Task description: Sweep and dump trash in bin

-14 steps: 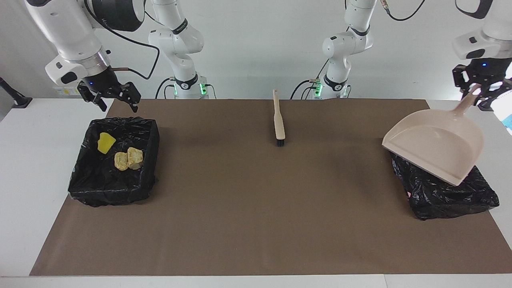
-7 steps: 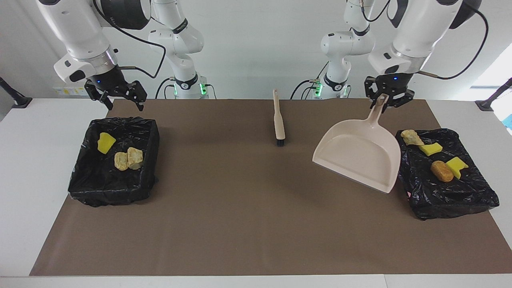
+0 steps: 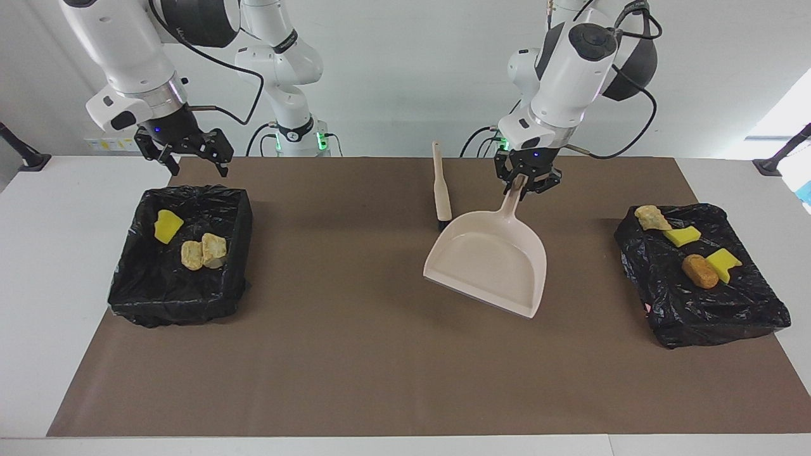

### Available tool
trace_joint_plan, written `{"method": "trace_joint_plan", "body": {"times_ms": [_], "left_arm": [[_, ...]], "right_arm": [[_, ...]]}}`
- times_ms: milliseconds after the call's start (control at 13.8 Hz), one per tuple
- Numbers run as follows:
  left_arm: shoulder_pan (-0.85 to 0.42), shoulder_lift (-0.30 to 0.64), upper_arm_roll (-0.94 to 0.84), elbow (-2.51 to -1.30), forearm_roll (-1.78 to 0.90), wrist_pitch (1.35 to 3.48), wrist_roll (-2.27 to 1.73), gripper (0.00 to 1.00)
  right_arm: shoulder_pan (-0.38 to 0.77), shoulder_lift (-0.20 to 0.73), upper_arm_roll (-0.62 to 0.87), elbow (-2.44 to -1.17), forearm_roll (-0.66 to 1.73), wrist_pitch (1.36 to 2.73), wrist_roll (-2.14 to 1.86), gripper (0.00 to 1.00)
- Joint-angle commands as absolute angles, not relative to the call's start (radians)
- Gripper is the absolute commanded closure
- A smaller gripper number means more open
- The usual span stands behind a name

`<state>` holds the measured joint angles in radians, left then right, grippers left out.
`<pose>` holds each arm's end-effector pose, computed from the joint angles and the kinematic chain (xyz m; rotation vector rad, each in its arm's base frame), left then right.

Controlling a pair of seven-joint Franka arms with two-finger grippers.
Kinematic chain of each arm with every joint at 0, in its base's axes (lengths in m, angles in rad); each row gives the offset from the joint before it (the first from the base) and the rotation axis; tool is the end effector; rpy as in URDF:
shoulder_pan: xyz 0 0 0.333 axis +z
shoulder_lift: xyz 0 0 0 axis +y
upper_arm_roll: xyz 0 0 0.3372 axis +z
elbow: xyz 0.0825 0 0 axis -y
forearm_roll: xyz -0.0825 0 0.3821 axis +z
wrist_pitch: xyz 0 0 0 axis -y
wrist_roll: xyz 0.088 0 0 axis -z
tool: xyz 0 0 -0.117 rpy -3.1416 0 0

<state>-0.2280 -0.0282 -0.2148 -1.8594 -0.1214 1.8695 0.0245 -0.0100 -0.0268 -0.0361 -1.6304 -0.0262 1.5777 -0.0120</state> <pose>0.4975 -0.2488 0.5404 2.9546 -0.6510 0.0211 0.5423 -0.0283 0.6230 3.1164 -0.0523 -0.0415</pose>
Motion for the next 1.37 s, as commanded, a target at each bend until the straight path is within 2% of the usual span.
{"method": "trace_joint_plan", "body": {"times_ms": [0,145,362,940,1012,1085,1302], "left_arm": [[-0.346,0.059,-0.193,-1.885,-0.140,2.012,-0.180,1.00],[-0.402,0.164,-0.193,-1.885,-0.138,2.132,-0.271,1.00],[-0.426,0.205,-0.193,-1.908,-0.138,2.186,-0.298,1.00],[-0.465,0.202,-0.192,-2.022,-0.138,2.295,-0.390,1.00],[-0.459,0.204,-0.192,-2.016,-0.129,2.290,-0.387,0.69],[-0.456,0.206,-0.190,-2.008,-0.121,2.290,-0.371,0.01],[-0.421,0.176,-0.176,-1.967,-0.121,2.202,-0.376,0.00]], "right_arm": [[-0.009,-0.043,-0.035,-1.652,-0.021,1.603,0.002,0.00],[-0.009,-0.043,-0.037,-1.652,-0.020,1.603,0.003,0.00],[-0.009,-0.043,-0.035,-1.652,-0.020,1.603,0.003,0.00],[-0.009,-0.043,-0.037,-1.652,-0.020,1.603,0.003,0.00],[-0.009,-0.043,-0.037,-1.652,-0.021,1.603,0.003,0.00],[-0.009,-0.043,-0.037,-1.652,-0.021,1.603,0.003,0.00],[-0.009,-0.041,-0.037,-1.652,-0.021,1.603,0.003,0.00]]}}
